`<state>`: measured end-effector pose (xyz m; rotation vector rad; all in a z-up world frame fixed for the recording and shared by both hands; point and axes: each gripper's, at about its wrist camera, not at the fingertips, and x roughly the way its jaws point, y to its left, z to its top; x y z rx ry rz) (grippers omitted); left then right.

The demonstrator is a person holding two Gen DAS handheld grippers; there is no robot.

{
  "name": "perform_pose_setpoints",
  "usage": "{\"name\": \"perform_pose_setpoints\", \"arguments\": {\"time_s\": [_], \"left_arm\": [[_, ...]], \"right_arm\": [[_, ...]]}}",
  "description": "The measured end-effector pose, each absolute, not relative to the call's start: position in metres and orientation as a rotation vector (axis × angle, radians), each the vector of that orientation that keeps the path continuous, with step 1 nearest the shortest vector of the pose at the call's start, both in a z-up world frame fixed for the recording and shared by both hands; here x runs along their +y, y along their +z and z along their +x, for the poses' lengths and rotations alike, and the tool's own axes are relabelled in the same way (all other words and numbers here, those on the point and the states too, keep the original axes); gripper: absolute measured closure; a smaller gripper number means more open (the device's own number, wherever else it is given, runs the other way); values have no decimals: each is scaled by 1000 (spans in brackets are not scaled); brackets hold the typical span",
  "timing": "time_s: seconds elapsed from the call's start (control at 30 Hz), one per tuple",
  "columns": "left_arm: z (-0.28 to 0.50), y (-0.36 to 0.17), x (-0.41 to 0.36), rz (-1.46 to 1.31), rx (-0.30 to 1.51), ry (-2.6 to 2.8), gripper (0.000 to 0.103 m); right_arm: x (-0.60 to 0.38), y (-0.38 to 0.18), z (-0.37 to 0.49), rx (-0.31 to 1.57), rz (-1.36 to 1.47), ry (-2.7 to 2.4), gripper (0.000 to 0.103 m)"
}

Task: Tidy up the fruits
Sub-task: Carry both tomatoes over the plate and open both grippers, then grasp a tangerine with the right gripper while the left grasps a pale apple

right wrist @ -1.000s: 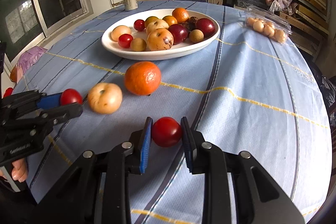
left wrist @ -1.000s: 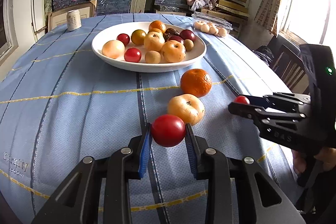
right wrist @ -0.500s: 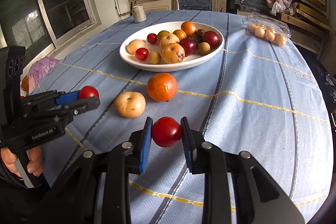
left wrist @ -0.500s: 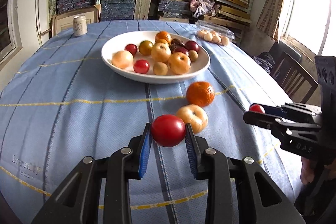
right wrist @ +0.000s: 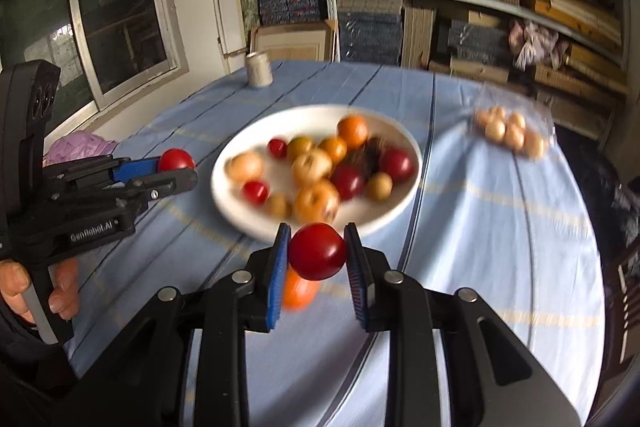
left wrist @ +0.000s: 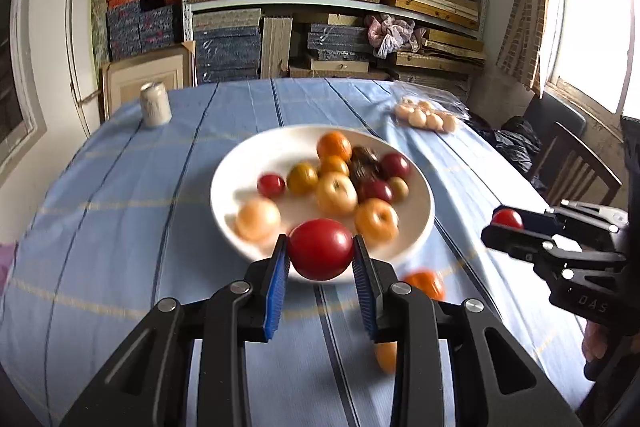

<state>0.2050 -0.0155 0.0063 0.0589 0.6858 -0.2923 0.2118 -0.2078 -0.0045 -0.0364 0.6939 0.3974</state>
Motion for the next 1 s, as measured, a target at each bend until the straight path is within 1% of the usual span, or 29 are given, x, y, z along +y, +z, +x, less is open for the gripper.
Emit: {"name": "perform_pose_setpoints", "arguments": {"time_s": [0.17, 0.37, 0.43, 0.47, 0.5, 0.57, 0.6, 0.63, 0.73, 0.77, 0.83, 0.9, 1.0], "left_arm": [[256, -3, -23, 54, 744, -297, 71], [306, -21, -31, 46, 796, -275, 71], [312, -25, -31, 44, 803, -267, 71], [313, -26, -28, 42, 803, -264, 70], [313, -25, -26, 42, 801, -259, 69], [307, -23, -20, 39, 785, -240, 55], [304, -21, -17, 33, 778, -232, 50], [299, -19, -12, 23, 768, -223, 42], [283, -12, -6, 5, 758, -223, 36], [276, -10, -5, 6, 755, -226, 32], [256, -8, -5, 16, 743, -231, 29], [239, -9, -7, 37, 735, -240, 28], [206, -17, -11, 89, 728, -249, 23]], "right_arm": [[-208, -4, 273, 713, -29, 356, 76], [-202, -22, 343, 761, -23, 311, 76], [-200, -27, 356, 775, -23, 310, 65], [-200, -27, 358, 769, -23, 299, 54], [-201, -26, 357, 754, -18, 299, 49], [-203, -25, 353, 745, -2, 315, 48], [-205, -25, 347, 746, 7, 320, 48], [-207, -25, 342, 745, 10, 318, 48], [-211, -26, 322, 762, 24, 313, 48], [-211, -26, 310, 767, 20, 317, 46], [-209, -25, 288, 760, 0, 320, 44], [-207, -26, 261, 753, -30, 324, 37], [-206, -33, 231, 762, -31, 341, 35]]}}
